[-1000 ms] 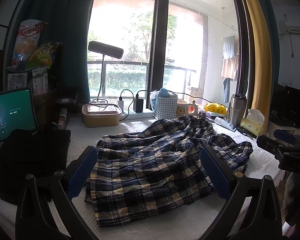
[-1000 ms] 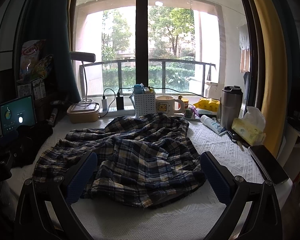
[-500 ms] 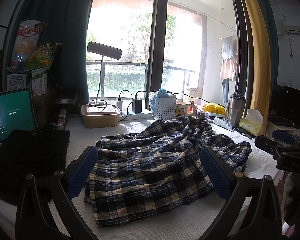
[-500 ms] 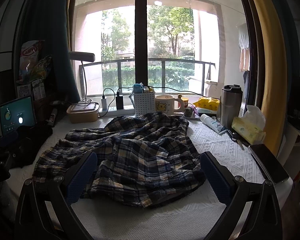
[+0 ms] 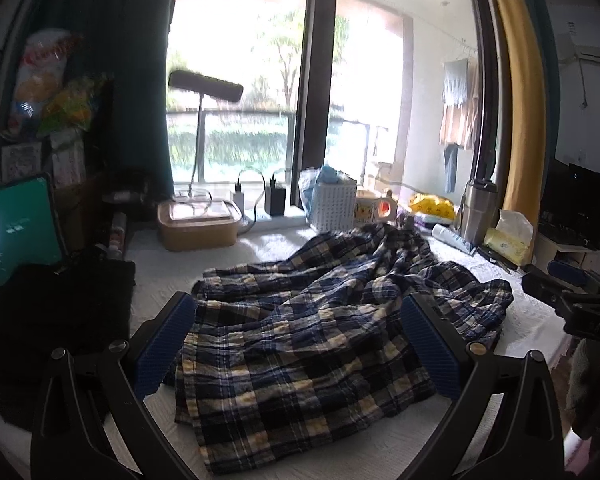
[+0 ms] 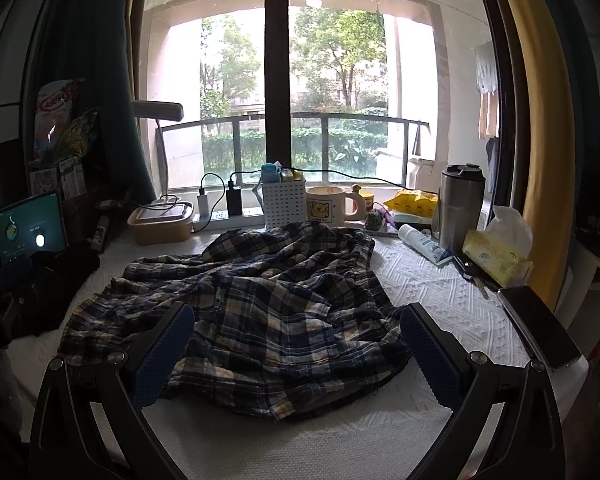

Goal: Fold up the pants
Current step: 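Grasp the plaid pants waistband with the left gripper while the right gripper grasps another edge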

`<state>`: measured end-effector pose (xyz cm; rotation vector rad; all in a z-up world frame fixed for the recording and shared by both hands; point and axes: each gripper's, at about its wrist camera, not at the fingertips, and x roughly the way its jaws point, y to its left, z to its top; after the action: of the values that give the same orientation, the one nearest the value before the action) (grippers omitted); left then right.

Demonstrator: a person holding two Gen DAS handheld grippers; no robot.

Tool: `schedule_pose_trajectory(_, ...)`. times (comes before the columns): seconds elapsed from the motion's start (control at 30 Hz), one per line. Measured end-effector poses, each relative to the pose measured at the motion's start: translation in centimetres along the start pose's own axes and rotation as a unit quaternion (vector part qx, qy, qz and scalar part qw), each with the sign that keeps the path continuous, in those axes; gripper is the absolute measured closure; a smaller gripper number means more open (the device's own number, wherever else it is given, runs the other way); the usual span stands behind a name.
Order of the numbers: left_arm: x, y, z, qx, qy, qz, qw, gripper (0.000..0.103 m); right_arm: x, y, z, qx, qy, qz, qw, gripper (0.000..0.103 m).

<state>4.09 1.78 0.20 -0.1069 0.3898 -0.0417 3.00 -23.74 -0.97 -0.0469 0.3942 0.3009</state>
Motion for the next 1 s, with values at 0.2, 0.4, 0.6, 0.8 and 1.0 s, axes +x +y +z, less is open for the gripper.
schedule_pose_trajectory(0.2,6.1,2.8,2.1,0.029,0.071,0.007,0.9971,0.001,4.6,-3.5,2.0,0.016,0.041,0.032,0.999,0.0)
schedule_pose_trajectory(0.4,12.7,6.0,3.5,0.044,0.131,0.011,0.9903,0.002,9.4,-6.8,5.0,-0.008,0.053,0.024,0.998,0.0)
schedule_pose_trajectory(0.6,18.8,8.5,3.2,0.066,0.21,0.005,0.9754,0.005,14.7,-9.2,8.1,-0.038,0.076,0.02,0.996,0.002)
schedule_pose_trajectory(0.8,22.1,9.8,2.5,0.041,0.255,-0.016,0.9658,0.024,20.4,-10.5,9.1,-0.074,0.122,0.024,0.989,0.011)
schedule_pose_trajectory(1.0,23.5,9.1,1.1,0.06,0.271,-0.01,0.9608,0.077,27.6,-12.5,8.3,-0.06,0.192,0.048,0.978,0.025)
